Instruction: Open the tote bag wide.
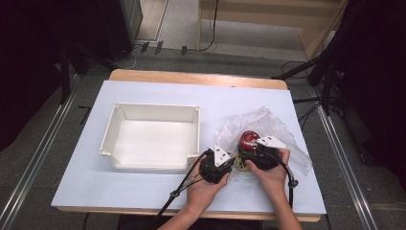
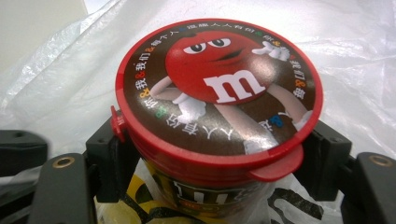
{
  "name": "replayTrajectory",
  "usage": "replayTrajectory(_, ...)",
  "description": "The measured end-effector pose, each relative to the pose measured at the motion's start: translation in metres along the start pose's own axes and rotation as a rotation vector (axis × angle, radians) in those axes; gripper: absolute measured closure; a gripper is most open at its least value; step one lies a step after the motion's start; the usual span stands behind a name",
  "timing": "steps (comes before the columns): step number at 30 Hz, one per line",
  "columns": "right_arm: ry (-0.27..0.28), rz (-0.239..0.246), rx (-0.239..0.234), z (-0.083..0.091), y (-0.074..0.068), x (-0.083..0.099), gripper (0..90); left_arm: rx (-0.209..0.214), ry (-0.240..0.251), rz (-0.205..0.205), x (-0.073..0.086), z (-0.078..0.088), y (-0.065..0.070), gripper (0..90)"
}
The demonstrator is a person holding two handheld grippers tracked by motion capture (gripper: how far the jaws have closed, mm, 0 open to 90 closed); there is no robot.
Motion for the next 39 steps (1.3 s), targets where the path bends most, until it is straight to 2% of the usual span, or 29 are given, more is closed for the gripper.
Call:
replayTrajectory(2, 0.001, 0.003, 0.002, 0.000, 0.000, 0.000, 25.7, 0.015, 0.003, 0.008, 0.001, 0.003, -0.001, 70.5)
replayTrajectory(3, 0.001, 0.008, 0.006, -0.001, -0.001, 0.000, 25.7, 0.048, 0.016, 0.030, 0.004, 0.010, -0.003, 70.2)
replayTrajectory(5, 0.002, 0.007, 0.005, 0.000, -0.001, 0.000, 25.7, 0.057, 0.020, 0.031, 0.005, 0.014, -0.004, 70.0)
replayTrajectory(9, 0.002, 0.007, 0.006, 0.000, -0.001, 0.001, 25.7, 0.068, 0.026, -0.003, 0.010, 0.026, -0.004, 62.9)
replayTrajectory(11, 0.002, 0.007, 0.007, 0.000, -0.001, 0.001, 25.7, 0.080, 0.034, -0.001, 0.013, 0.033, -0.006, 60.9)
replayTrajectory(18, 0.002, 0.010, 0.008, 0.000, -0.001, 0.000, 25.7, 0.114, 0.065, 0.051, 0.024, 0.054, -0.013, 53.2)
replayTrajectory(22, -0.003, 0.011, 0.013, 0.001, -0.001, 0.000, 25.7, 0.100, 0.094, 0.010, 0.028, 0.066, -0.014, 41.8)
replayTrajectory(24, -0.005, 0.007, 0.014, 0.001, -0.001, 0.000, 25.7, 0.103, 0.103, -0.005, 0.031, 0.070, -0.016, 38.9)
replayTrajectory(31, 0.008, 0.010, 0.011, 0.006, 0.000, -0.001, 25.7, 0.106, 0.128, 0.002, 0.043, 0.088, -0.030, 21.0)
replayTrajectory(35, 0.013, 0.003, 0.011, 0.008, -0.001, -0.003, 25.7, 0.098, 0.144, 0.023, 0.046, 0.095, -0.040, 18.5)
replayTrajectory(39, 0.027, 0.000, 0.007, 0.013, -0.002, -0.007, 25.7, 0.098, 0.143, -0.001, 0.049, 0.102, -0.043, 19.6)
Point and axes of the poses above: each handheld gripper's, and its own axes: z roughly backward along the jaws, x roughly out of its underside, y roughly to its right, the point moved 2 cm from there along -z, roughly forward along the jaws, and after that the axes turned 1 degree about -x, right-handed, at the moved point
